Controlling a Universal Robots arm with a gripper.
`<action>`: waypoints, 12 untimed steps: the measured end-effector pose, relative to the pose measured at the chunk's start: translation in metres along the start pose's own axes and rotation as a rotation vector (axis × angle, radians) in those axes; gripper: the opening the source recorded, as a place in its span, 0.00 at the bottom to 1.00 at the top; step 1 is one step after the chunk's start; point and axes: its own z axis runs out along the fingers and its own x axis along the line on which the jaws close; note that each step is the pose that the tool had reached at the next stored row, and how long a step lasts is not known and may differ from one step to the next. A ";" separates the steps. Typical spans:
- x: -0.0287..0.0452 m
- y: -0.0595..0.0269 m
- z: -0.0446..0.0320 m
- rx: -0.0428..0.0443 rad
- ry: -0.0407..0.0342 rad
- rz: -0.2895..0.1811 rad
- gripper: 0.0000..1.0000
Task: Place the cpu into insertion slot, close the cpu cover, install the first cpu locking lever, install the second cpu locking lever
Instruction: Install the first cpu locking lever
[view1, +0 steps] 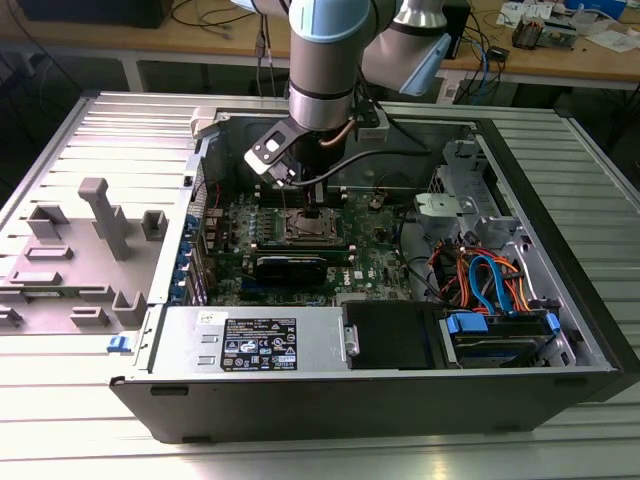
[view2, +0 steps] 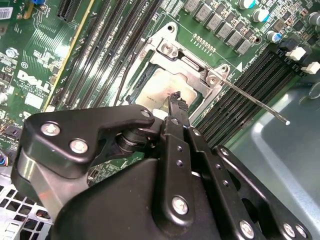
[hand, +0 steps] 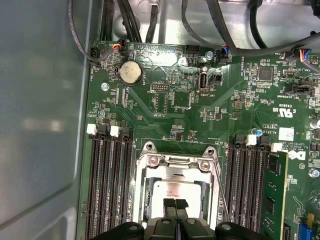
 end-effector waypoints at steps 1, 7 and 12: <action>0.0000 0.0000 -0.0001 0.0001 -0.0001 0.000 0.11; 0.0000 0.0000 -0.0009 0.0000 0.0019 0.000 0.11; 0.0002 0.0000 -0.0070 -0.0001 0.0025 0.000 0.11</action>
